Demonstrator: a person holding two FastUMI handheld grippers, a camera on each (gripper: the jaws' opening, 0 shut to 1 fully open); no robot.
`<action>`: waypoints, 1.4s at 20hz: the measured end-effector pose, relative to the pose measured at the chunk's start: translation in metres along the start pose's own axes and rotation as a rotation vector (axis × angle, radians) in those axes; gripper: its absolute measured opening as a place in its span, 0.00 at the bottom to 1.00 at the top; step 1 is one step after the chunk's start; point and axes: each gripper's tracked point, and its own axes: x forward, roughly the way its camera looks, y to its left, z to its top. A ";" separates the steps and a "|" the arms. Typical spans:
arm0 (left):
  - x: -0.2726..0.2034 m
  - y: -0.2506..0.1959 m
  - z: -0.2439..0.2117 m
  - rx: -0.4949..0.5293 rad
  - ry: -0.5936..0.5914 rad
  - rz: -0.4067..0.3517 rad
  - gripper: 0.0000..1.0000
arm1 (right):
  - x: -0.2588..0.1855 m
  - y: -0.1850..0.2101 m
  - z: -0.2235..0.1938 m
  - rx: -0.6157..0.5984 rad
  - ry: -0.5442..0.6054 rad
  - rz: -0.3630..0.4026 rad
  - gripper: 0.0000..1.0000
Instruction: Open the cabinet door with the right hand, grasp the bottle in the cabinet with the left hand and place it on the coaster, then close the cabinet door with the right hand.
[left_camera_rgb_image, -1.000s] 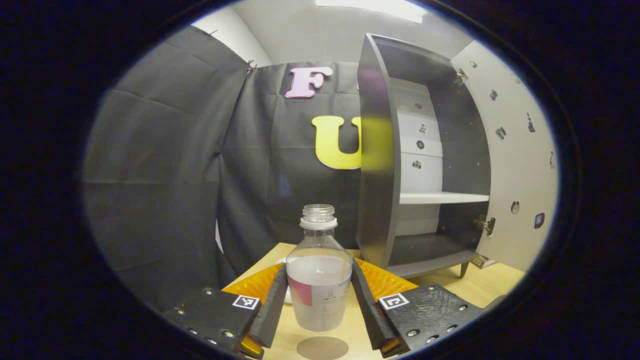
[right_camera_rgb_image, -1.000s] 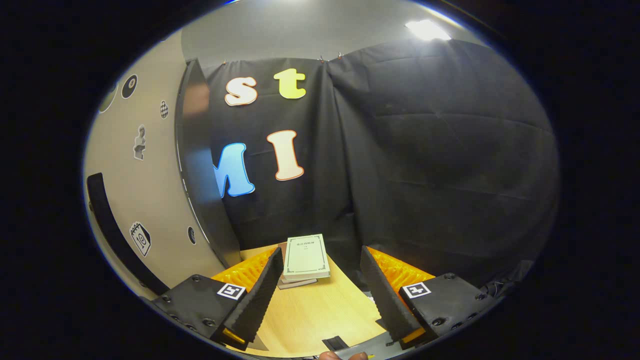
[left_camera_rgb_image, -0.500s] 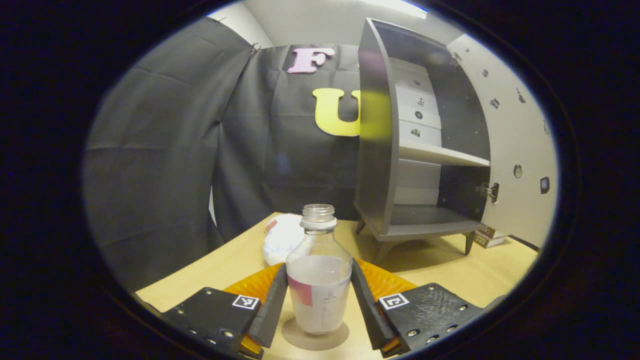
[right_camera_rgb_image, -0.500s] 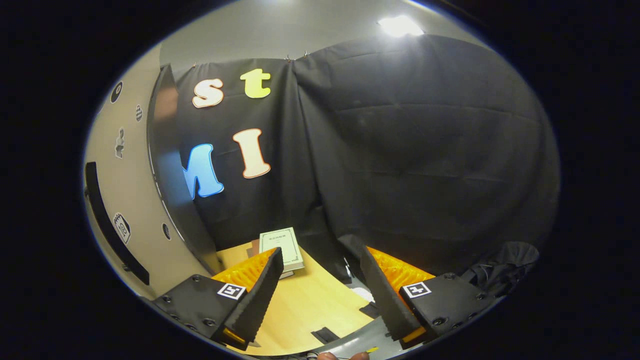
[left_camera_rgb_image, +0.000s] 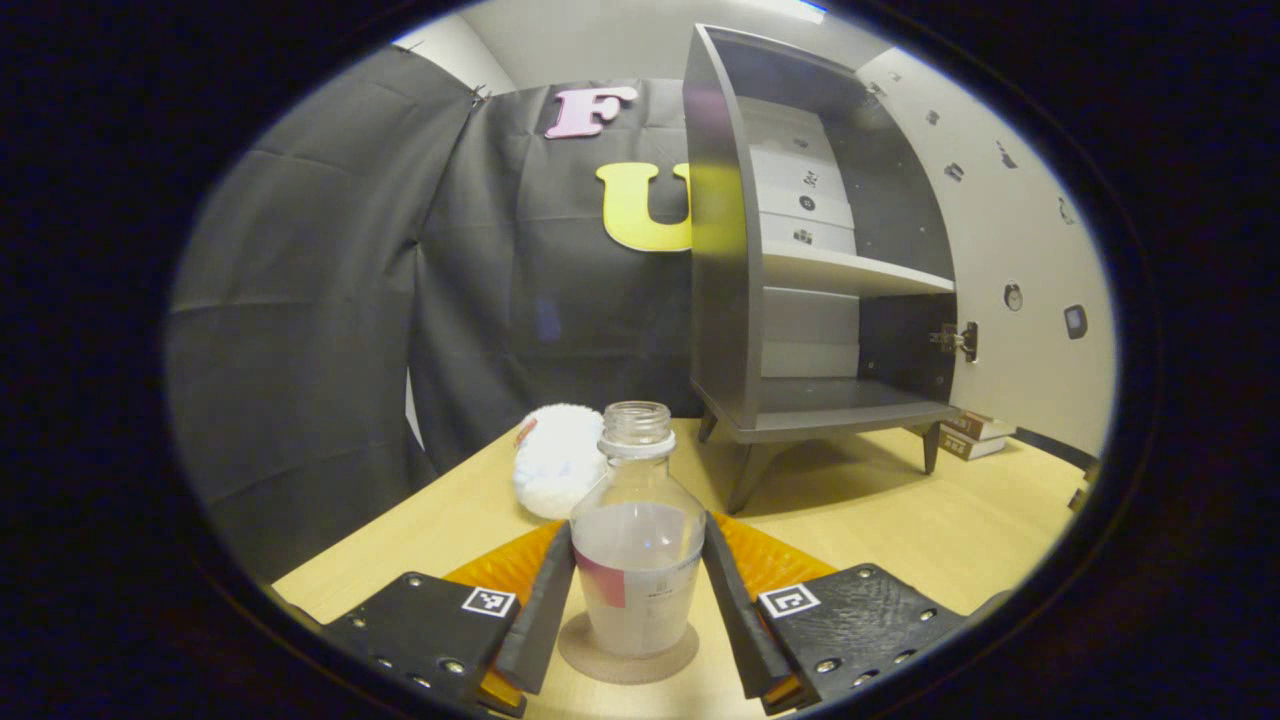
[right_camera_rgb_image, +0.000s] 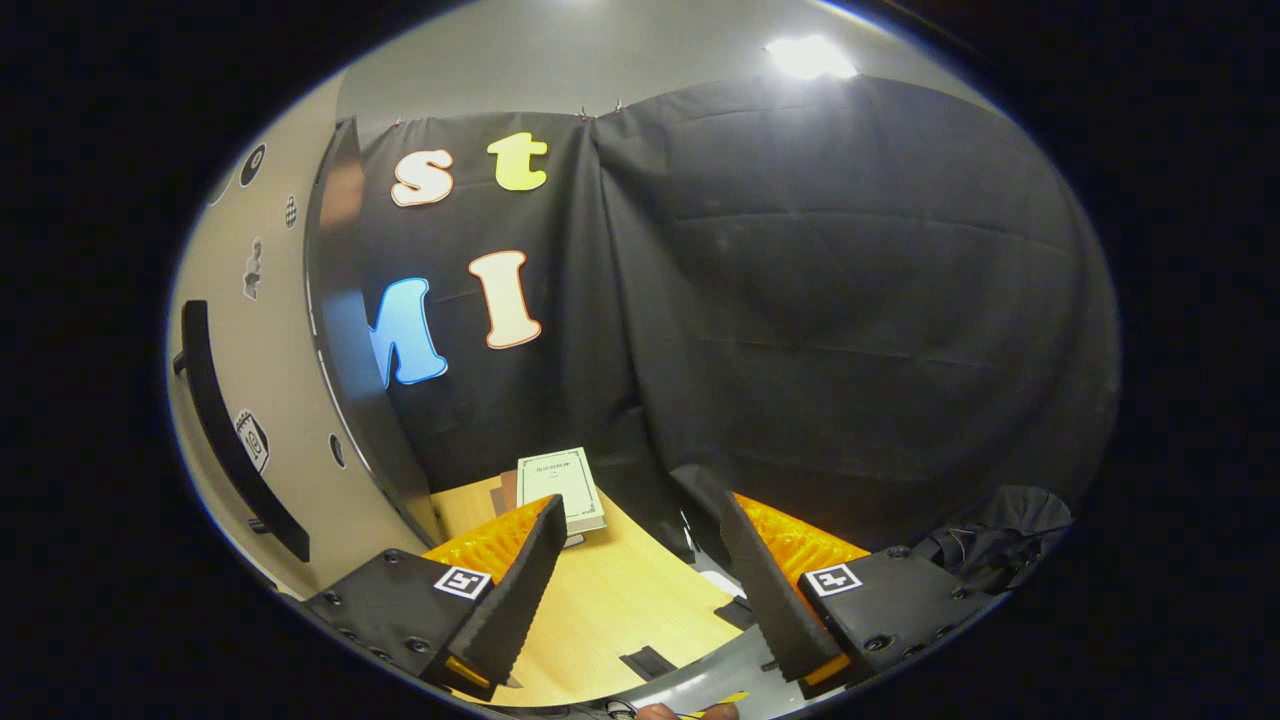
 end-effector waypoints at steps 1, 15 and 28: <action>-0.002 0.000 -0.003 0.000 0.007 -0.003 0.72 | -0.006 0.003 -0.001 0.015 0.007 0.014 0.93; -0.048 -0.011 0.103 0.019 -0.053 0.065 0.87 | 0.019 -0.001 -0.002 -0.030 -0.025 0.120 0.98; -0.179 -0.092 0.281 0.042 -0.069 0.172 0.87 | 0.022 0.054 0.033 -0.100 -0.086 0.422 1.00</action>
